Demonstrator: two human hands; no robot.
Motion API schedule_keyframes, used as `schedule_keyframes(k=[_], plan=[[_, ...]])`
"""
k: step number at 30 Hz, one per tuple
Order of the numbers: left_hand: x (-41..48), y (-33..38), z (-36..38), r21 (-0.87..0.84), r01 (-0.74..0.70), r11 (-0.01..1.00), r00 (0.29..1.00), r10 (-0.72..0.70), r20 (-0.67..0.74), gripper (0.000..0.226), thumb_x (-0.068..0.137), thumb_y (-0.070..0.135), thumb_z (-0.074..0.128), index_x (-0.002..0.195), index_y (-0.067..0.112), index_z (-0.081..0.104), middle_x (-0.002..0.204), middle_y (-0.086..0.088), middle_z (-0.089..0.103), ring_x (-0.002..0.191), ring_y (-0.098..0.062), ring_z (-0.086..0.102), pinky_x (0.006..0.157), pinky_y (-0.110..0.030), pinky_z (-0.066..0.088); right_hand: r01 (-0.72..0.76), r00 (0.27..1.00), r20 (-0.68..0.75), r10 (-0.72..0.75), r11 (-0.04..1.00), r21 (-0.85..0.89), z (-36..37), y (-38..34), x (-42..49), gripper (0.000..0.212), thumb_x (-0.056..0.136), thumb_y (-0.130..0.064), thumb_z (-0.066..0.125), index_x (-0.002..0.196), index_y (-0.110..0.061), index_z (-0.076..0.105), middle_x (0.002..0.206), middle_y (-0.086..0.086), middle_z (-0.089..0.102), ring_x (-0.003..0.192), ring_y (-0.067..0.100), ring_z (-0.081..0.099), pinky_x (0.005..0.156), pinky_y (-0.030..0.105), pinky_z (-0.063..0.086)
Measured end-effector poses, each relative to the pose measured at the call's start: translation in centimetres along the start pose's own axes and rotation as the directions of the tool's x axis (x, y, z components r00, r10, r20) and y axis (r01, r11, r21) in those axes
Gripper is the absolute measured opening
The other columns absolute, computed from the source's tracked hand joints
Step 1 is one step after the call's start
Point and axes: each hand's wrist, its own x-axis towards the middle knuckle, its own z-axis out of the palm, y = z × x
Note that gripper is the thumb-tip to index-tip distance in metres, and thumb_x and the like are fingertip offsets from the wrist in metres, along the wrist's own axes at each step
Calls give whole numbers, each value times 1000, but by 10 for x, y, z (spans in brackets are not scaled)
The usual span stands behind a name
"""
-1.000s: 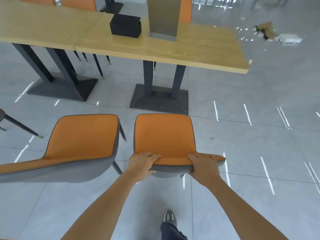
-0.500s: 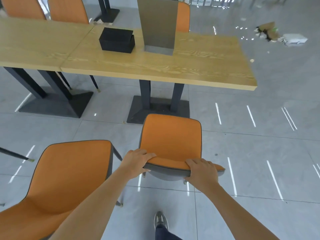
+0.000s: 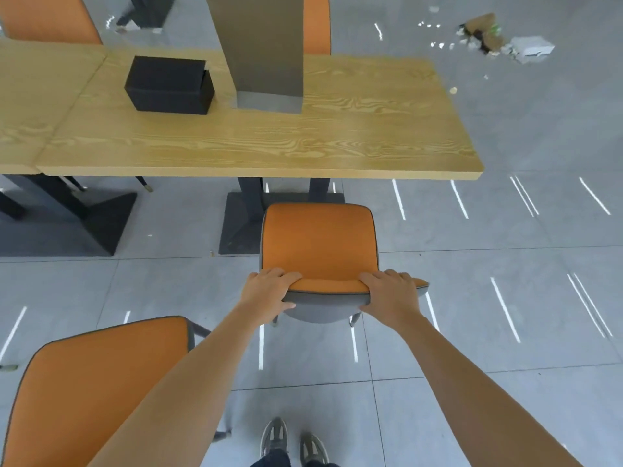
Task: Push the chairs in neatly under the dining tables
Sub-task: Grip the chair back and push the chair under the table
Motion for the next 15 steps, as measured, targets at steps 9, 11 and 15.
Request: schedule_keyframes(k=[9, 11, 15], plan=[[5, 2, 5, 18, -56, 998, 998, 56, -7, 57, 86, 41, 60, 137, 31, 36, 129, 1, 51, 119, -22, 48, 97, -34, 38, 34, 999, -39, -35, 999, -25, 2, 9, 1, 40, 77, -43, 64, 113, -28, 56, 110, -6, 65, 105, 21, 56, 91, 35, 36], [2, 5, 2, 12, -42, 999, 999, 42, 4, 58, 86, 40, 60, 137, 30, 35, 130, 0, 51, 120, -22, 47, 99, -35, 37, 27, 999, -24, -28, 999, -21, -1, 7, 0, 41, 77, -44, 63, 114, -28, 55, 111, -5, 65, 105, 22, 55, 91, 35, 36], [-7, 13, -5, -9, 15, 1000, 1000, -15, 23, 55, 88, 34, 59, 137, 24, 36, 135, -2, 49, 124, -24, 45, 101, -38, 35, -16, 1000, 22, 16, 1000, -1, -8, 2, -2, 42, 76, -40, 65, 115, -28, 52, 111, -4, 63, 105, 22, 54, 90, 35, 36]])
